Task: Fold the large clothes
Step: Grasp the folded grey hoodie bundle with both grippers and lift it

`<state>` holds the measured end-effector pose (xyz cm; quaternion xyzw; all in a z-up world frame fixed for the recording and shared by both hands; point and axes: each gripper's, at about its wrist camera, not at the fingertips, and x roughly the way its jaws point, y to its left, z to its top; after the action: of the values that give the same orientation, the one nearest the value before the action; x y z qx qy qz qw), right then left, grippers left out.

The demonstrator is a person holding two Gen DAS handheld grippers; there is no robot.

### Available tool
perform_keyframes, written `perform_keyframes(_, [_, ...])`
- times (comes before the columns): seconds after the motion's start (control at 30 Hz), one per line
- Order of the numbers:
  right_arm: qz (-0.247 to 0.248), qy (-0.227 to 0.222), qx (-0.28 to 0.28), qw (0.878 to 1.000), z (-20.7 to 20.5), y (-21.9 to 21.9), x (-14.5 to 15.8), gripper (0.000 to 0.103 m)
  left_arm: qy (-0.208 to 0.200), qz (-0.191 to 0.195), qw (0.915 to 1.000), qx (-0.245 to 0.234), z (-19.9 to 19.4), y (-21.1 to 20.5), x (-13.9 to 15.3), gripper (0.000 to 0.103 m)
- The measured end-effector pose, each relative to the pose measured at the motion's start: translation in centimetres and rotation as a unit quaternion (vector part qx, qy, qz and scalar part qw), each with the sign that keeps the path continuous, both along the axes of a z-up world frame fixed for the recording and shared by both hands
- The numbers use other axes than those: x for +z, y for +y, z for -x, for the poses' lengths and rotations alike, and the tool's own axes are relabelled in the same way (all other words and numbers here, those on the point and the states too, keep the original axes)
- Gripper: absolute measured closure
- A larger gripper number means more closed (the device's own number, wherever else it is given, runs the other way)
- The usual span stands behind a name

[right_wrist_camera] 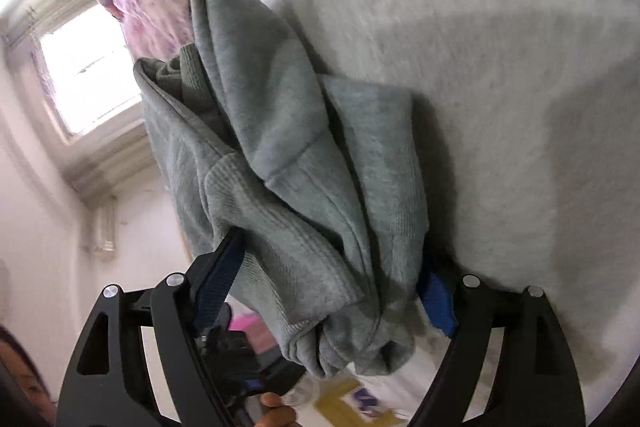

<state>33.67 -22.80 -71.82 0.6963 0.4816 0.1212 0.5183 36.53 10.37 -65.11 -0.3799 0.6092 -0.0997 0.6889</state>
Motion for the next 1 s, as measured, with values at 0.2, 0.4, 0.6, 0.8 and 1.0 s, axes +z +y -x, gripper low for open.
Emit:
perform_keyframes(0.2, [-0.023,-0.049,-0.020,0.998,2.7,0.3,-0.4,0.027,0.053,0.015,0.9984,0.013,-0.9,0.3,-2.0,0.019])
perform_keyframes(0.4, [-0.022,-0.036,-0.058,0.997,3.8,1.4,-0.8,0.023,0.052,0.018,0.9985,0.000,-1.3,0.0,-2.0,0.018])
perform_keyframes(0.6, [0.036,-0.031,-0.056,0.997,2.4,2.9,0.8,0.007,0.053,0.025,0.9982,0.006,-1.2,0.0,-2.0,0.018])
perform_keyframes(0.8, [-0.009,-0.049,-0.068,0.996,2.4,2.7,1.0,0.009,0.034,0.078,0.9951,0.049,-0.3,2.6,-0.7,0.018])
perform_keyframes(1.0, [0.014,-0.013,-0.060,0.998,2.2,3.0,0.4,0.018,-0.005,0.070,0.9940,0.084,-2.1,5.1,0.5,0.018])
